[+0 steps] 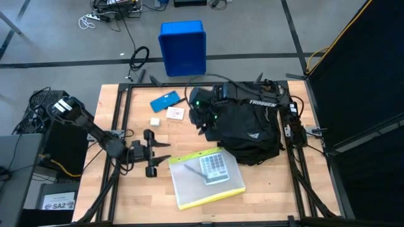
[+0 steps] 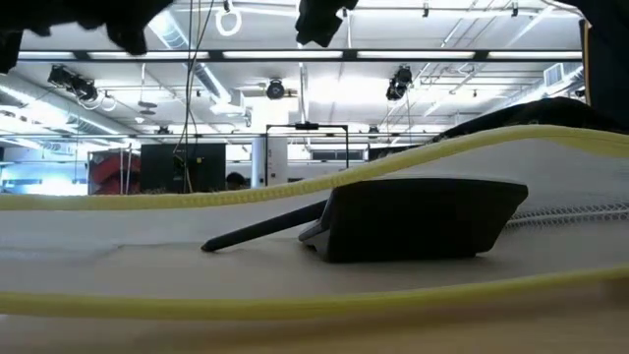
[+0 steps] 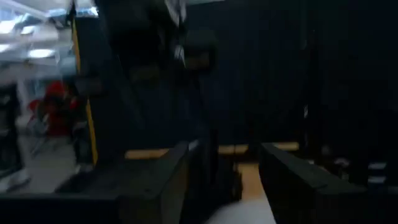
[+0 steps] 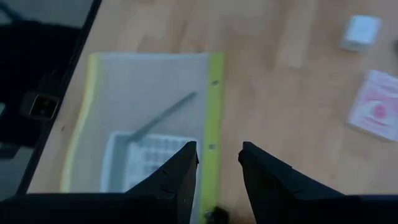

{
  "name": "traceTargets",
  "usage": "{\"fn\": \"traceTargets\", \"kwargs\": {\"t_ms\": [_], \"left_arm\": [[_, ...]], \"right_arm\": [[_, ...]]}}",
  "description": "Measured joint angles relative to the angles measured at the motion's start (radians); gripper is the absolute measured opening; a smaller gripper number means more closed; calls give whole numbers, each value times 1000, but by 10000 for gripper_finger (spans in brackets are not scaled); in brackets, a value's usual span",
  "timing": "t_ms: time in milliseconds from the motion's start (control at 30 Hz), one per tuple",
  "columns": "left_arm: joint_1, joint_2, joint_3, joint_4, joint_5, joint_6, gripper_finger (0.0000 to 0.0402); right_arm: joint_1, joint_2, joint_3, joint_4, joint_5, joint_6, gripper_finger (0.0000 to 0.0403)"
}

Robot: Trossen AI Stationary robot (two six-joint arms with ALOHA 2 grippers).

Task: Unpack backpack
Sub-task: Put the white game card into the white zip bag

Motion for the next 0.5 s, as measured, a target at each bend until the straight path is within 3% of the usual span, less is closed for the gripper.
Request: {"fn": "traceTargets", "kwargs": {"t_ms": [133, 500], "left_arm": [[40, -36, 7, 1, 120, 19, 132], [45, -34, 7, -18, 123, -7, 118]], "right_arm": [[58, 0, -51, 19, 0, -7, 101], [168, 2, -128, 121, 2, 53, 100]]}}
